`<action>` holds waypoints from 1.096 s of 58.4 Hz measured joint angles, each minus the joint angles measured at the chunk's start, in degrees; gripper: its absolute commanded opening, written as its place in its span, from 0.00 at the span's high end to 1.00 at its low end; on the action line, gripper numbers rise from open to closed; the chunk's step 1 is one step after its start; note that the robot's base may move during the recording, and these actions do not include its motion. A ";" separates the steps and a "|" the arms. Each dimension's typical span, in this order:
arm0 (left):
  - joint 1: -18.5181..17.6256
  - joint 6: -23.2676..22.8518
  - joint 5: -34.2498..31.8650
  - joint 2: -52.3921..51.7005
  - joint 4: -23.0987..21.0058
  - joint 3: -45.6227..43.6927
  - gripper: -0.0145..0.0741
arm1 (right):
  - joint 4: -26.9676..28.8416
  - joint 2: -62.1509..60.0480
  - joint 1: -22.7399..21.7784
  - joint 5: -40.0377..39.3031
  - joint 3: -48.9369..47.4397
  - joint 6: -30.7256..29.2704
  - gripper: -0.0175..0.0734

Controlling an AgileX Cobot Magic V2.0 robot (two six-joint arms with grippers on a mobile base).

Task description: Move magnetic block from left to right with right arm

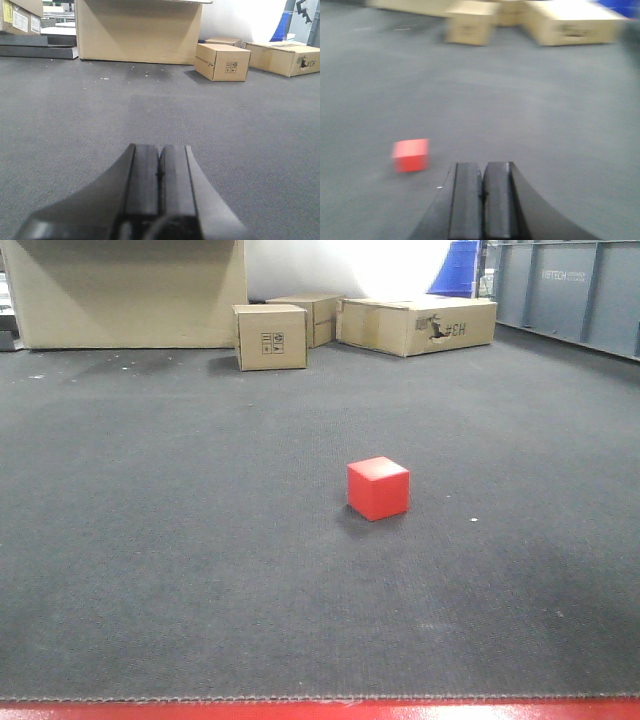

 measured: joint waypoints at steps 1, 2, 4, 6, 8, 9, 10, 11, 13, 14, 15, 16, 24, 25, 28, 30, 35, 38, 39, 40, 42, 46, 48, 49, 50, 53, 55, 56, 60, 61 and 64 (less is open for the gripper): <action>0.00 0.00 0.00 0.00 0.00 0.00 0.98 | 0.00 -0.37 -0.98 -0.61 0.60 0.00 0.74; 0.00 0.00 0.00 0.00 0.00 0.00 0.98 | 0.00 -0.66 -2.42 -1.14 1.10 0.00 0.74; 0.00 0.00 0.00 0.00 0.00 0.00 0.98 | 0.00 -1.60 -4.73 -2.43 2.54 -0.09 0.74; 0.00 0.00 0.00 0.00 0.00 0.00 0.98 | 0.00 -2.85 -6.83 -3.90 4.20 -0.09 0.74; 0.00 0.00 0.00 0.00 0.00 0.00 0.98 | 0.00 -4.35 -8.75 -5.56 6.03 -0.09 0.74; 0.00 0.00 0.00 0.00 0.00 0.00 0.98 | 0.00 -5.35 -9.47 -6.62 7.21 -0.09 0.74; 0.00 0.00 0.00 0.00 0.00 0.00 0.98 | 0.00 -6.45 -10.49 -7.53 8.41 -0.09 0.74; 0.00 0.00 0.00 0.00 0.00 0.00 0.98 | 0.12 -7.60 -11.44 -8.36 9.61 -0.09 0.74; 0.00 0.00 0.00 0.00 0.00 0.00 0.98 | 0.21 -9.57 -12.86 -9.60 11.60 -0.09 0.74; 0.00 0.00 0.00 0.00 0.00 0.00 0.98 | 0.36 -10.37 -13.38 -9.96 12.38 -0.09 0.74; 0.00 0.00 0.00 0.00 0.00 0.00 0.98 | 0.46 -11.60 -14.10 -10.40 13.53 -0.09 0.74; 0.00 0.00 0.00 0.00 0.00 0.00 0.98 | 0.49 -12.85 -14.76 -10.51 14.65 -0.09 0.74; 0.00 0.00 0.00 0.00 0.00 0.00 0.98 | 0.82 -20.65 -17.92 -11.55 21.52 -0.26 0.74; 0.00 0.00 0.00 0.00 0.00 0.00 0.98 | 0.90 -21.31 -18.25 -11.69 22.11 -0.26 0.74; 0.00 0.00 0.00 0.00 0.00 0.00 0.98 | 0.90 -22.12 -18.97 -12.68 24.87 -0.26 0.74; 0.00 0.00 0.00 0.00 0.00 0.00 0.98 | 0.90 -22.17 -19.20 -13.15 25.76 -0.26 0.74; 0.00 0.00 0.00 0.00 0.00 0.00 0.98 | 0.90 -22.31 -19.28 -14.04 26.43 -0.26 0.74; 0.00 0.00 0.00 0.00 0.00 0.00 0.98 | 0.90 -22.40 -19.28 -14.36 26.42 -0.26 0.74; 0.00 0.00 0.00 0.00 0.00 0.00 0.98 | 0.90 -22.40 -19.28 -14.44 26.42 -0.26 0.74; 0.00 0.00 0.00 0.00 0.00 0.00 0.98 | 0.90 -22.40 -19.28 -14.60 26.42 -0.26 0.74; 0.00 0.00 0.00 0.00 0.00 0.00 0.98 | 0.90 -22.40 -19.28 -14.63 26.42 -0.26 0.74; 0.00 0.00 0.00 0.00 0.00 0.00 0.98 | 0.90 -22.40 -19.28 -14.73 26.42 -0.26 0.74; 0.00 0.00 0.00 0.00 0.00 0.00 0.98 | 0.90 -22.40 -19.28 -14.73 26.42 -0.26 0.74; 0.00 0.00 0.00 0.00 0.00 0.00 0.98 | 0.90 -22.40 -19.28 -14.73 26.42 -0.26 0.74; 0.00 0.00 0.00 0.00 0.00 0.00 0.98 | 0.90 -22.40 -19.28 -14.73 26.42 -0.26 0.74; 0.00 0.00 0.00 0.00 0.00 0.00 0.98 | 0.90 -22.40 -19.28 -14.73 26.42 -0.36 0.74; 0.00 0.00 0.00 0.00 0.00 0.00 0.98 | 0.90 -22.40 -19.28 -14.73 26.42 -0.36 0.74; 0.00 0.00 0.00 0.00 0.00 0.00 0.98 | 0.90 -22.40 -19.28 -14.73 26.42 -0.36 0.74; 0.00 0.00 0.00 0.00 0.00 0.00 0.98 | 0.90 -22.40 -19.28 -14.73 26.42 -0.36 0.74; 0.00 0.00 0.00 0.00 0.00 0.00 0.98 | 0.90 -22.40 -19.28 -14.73 26.42 -0.36 0.74; 0.00 0.00 0.00 0.00 0.00 0.00 0.98 | 0.90 -22.40 -19.28 -14.73 26.42 -0.36 0.74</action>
